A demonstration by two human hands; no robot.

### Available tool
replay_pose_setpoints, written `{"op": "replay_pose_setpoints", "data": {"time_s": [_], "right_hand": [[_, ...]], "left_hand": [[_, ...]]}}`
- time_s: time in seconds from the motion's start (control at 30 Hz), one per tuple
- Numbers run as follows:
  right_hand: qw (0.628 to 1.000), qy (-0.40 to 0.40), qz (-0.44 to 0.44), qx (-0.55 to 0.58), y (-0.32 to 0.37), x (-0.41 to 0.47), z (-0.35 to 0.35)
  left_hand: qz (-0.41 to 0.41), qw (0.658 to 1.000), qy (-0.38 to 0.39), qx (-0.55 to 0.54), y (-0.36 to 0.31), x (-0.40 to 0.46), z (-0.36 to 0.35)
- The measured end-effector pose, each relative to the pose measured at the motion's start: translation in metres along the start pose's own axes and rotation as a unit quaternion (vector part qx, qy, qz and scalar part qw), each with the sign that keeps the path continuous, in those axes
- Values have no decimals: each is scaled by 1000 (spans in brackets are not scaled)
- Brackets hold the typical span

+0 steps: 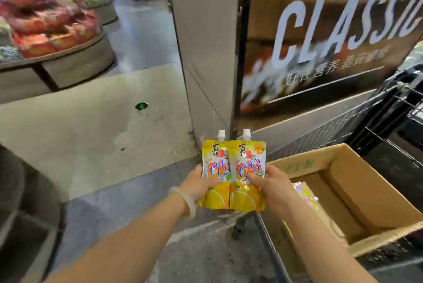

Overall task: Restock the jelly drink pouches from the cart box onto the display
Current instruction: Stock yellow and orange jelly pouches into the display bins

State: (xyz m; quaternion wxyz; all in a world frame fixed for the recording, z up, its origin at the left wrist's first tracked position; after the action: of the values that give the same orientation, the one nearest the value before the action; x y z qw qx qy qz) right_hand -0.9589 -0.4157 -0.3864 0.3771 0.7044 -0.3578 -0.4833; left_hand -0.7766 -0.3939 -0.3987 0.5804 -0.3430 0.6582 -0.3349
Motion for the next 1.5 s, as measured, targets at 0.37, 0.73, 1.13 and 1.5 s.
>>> {"op": "replay_pose_setpoints", "data": {"time_s": [0.37,0.73,1.13,1.5], "right_hand": [[975,203,5,-84,-10,-42,-254],[918,367,10,-147,-103,-191,-512],[817,526,-54,-228,-252,-355,-757],[700,664,-76,-253,-376,-477,-992]], "left_hand": [[-109,967,-184,-139,17,-184,187],[-176,901,-328,-222,108,-455,335],[-198,790,-497,-299,259,-710,458],[-189,664,-635,-347,363,-889,596]]}}
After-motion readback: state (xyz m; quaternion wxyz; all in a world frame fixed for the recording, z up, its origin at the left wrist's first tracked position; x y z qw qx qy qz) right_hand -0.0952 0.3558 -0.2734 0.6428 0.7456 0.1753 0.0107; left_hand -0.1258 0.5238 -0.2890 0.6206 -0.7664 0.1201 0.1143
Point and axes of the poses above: each hand's wrist, its own x-axis towards the middle knuckle, its own z-axis out of the back of the hand, y = z × x, the point moved 8 cm from there along x, towards the middle knuckle, and after that the axes turned 9 degrees about y, right-handed, at the moved point
